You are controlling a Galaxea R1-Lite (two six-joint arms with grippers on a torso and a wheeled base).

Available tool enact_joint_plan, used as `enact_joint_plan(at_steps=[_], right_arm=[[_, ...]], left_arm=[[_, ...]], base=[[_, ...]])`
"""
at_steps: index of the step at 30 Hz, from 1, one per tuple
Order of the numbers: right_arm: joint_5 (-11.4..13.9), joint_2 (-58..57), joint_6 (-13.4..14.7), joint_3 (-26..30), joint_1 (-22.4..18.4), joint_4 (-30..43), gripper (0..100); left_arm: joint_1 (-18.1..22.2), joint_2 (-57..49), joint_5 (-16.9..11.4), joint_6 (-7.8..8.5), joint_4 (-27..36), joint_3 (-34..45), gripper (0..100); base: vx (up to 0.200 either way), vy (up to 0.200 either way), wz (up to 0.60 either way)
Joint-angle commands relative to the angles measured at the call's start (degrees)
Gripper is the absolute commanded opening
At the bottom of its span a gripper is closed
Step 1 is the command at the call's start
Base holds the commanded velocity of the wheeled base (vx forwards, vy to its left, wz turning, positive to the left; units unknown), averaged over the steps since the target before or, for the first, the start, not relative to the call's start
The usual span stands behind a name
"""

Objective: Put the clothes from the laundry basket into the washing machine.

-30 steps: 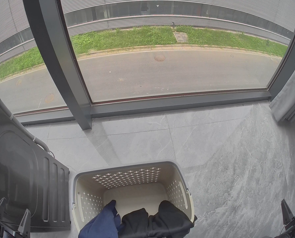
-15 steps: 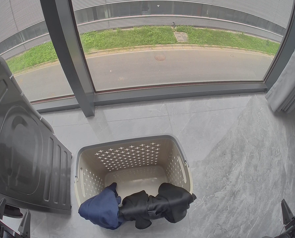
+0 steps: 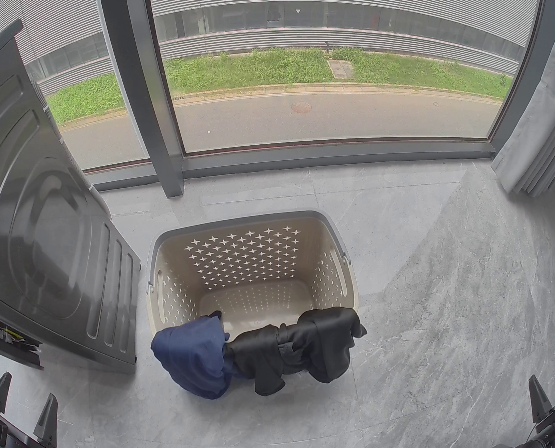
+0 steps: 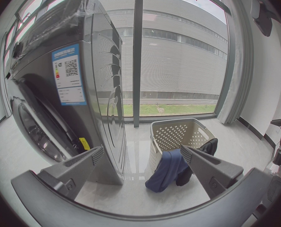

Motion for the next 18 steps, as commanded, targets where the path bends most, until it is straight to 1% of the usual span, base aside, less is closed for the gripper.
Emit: enact_joint_plan(at_steps=[1, 18], right_arm=[[0.0, -0.7, 0.0, 1.0, -0.1, 0.0, 100], [0.0, -0.7, 0.0, 0.9, 0.0, 0.0, 100]], left_arm=[[0.0, -0.7, 0.0, -0.01, 0.0, 0.8, 100], [0.0, -0.7, 0.0, -0.01, 0.0, 0.8, 100]], base=[[-0.2, 0.0, 0.0], [-0.2, 0.0, 0.0]])
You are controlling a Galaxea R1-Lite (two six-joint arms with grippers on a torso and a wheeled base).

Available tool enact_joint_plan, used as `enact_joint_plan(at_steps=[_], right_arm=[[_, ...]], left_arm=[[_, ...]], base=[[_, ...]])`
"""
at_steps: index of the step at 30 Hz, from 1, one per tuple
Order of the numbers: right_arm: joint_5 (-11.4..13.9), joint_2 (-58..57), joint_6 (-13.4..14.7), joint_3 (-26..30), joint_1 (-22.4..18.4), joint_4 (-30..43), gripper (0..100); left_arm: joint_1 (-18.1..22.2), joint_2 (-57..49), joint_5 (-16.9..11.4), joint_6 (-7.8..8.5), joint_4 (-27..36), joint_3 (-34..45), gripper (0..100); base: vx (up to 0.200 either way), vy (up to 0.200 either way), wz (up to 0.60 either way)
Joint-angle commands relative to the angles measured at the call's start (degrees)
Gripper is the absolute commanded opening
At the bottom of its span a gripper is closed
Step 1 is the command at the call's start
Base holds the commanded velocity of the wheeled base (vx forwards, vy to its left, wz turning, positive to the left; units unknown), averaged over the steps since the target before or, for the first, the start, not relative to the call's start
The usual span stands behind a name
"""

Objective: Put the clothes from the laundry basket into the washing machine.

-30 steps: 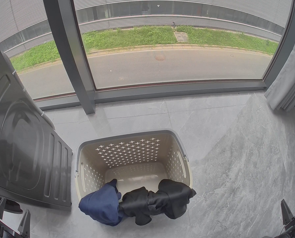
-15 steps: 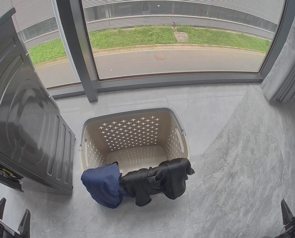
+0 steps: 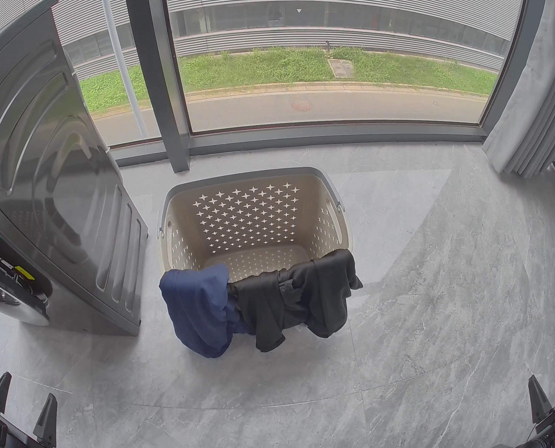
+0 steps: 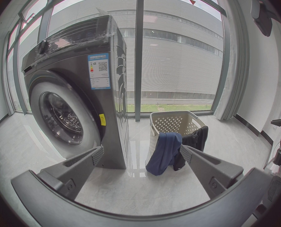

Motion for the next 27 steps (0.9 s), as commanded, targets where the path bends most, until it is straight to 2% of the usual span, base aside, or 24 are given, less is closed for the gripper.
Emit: enact_joint_plan(at_steps=[1, 8, 18, 27], right_arm=[[0.0, -0.7, 0.0, 0.9, 0.0, 0.0, 100], [0.0, -0.7, 0.0, 0.9, 0.0, 0.0, 100], [0.0, -0.7, 0.0, 0.9, 0.0, 0.0, 100], [0.0, -0.7, 0.0, 0.9, 0.0, 0.0, 100]], left_arm=[[0.0, -0.7, 0.0, -0.04, 0.0, 0.8, 100], [0.0, -0.7, 0.0, -0.04, 0.0, 0.8, 100], [0.0, -0.7, 0.0, -0.04, 0.0, 0.8, 100], [0.0, -0.7, 0.0, -0.04, 0.0, 0.8, 100]], base=[[-0.2, 0.0, 0.0], [-0.2, 0.0, 0.0], [0.0, 0.0, 0.0], [0.0, 0.2, 0.0]])
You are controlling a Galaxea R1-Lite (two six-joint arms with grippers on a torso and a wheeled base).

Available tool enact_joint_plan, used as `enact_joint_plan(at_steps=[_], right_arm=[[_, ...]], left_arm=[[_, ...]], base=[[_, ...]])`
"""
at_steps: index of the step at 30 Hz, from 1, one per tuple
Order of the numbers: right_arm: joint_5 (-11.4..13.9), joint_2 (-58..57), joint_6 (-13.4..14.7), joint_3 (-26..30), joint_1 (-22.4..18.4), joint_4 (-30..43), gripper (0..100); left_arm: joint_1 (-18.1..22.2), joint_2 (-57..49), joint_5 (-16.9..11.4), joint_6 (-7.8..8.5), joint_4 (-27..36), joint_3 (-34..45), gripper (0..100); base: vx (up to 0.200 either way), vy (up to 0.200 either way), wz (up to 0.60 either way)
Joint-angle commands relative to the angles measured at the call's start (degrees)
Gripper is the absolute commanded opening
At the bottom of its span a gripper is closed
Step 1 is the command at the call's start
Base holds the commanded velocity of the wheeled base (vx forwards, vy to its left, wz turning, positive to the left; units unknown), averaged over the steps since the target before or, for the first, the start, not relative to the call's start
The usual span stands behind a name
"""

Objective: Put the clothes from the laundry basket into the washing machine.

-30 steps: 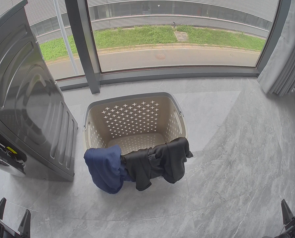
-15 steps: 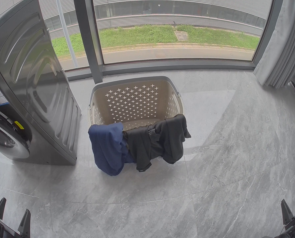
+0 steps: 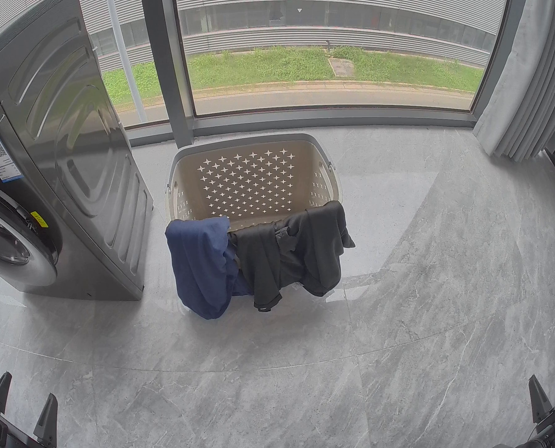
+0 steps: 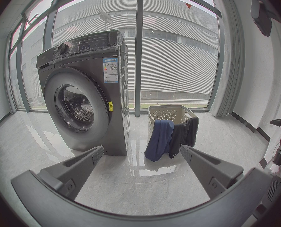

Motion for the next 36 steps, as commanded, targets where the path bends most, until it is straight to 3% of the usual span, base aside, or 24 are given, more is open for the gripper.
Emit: enact_joint_plan(at_steps=[1, 36], right_arm=[[0.0, -0.7, 0.0, 0.9, 0.0, 0.0, 100], [0.0, -0.7, 0.0, 0.9, 0.0, 0.0, 100]], left_arm=[[0.0, -0.7, 0.0, -0.09, 0.0, 0.8, 100], [0.0, -0.7, 0.0, -0.09, 0.0, 0.8, 100]], base=[[0.0, 0.2, 0.0], [0.0, 0.2, 0.0]])
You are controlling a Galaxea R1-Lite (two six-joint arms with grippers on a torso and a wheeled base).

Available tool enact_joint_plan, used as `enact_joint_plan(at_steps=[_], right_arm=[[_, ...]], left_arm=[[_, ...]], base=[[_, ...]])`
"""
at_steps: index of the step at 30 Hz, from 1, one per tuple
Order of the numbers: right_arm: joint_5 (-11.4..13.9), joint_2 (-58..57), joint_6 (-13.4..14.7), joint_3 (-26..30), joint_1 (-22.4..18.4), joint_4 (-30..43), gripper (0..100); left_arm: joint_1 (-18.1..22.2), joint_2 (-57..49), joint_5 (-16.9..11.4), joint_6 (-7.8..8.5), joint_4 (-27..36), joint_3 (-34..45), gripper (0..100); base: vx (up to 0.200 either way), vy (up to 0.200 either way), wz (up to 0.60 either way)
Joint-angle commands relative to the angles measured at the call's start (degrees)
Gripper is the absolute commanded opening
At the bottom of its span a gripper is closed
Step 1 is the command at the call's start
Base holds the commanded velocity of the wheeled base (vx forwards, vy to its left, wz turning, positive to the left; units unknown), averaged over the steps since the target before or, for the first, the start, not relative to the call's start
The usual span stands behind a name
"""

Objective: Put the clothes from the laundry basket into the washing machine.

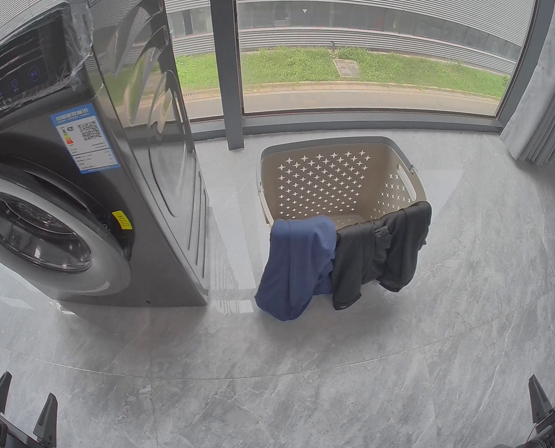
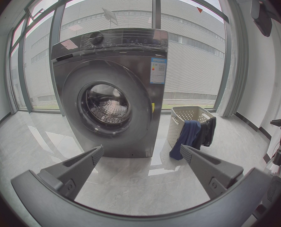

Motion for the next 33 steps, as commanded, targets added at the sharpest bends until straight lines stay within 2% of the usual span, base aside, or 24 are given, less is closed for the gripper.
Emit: enact_joint_plan(at_steps=[1, 18, 29, 33], right_arm=[[0.0, -0.7, 0.0, 0.9, 0.0, 0.0, 100], [0.1, -0.7, -0.1, 0.9, 0.0, 0.0, 100], [0.1, -0.7, -0.2, 0.9, 0.0, 0.0, 100], [0.1, -0.7, -0.2, 0.9, 0.0, 0.0, 100]], left_arm=[[0.0, -0.7, 0.0, -0.04, 0.0, 0.8, 100], [0.0, -0.7, 0.0, -0.04, 0.0, 0.8, 100], [0.0, -0.7, 0.0, -0.04, 0.0, 0.8, 100], [0.0, -0.7, 0.0, -0.04, 0.0, 0.8, 100]], base=[[0.0, 0.2, 0.0], [0.0, 0.2, 0.0], [0.0, 0.0, 0.0], [0.0, 0.0, 0.6]])
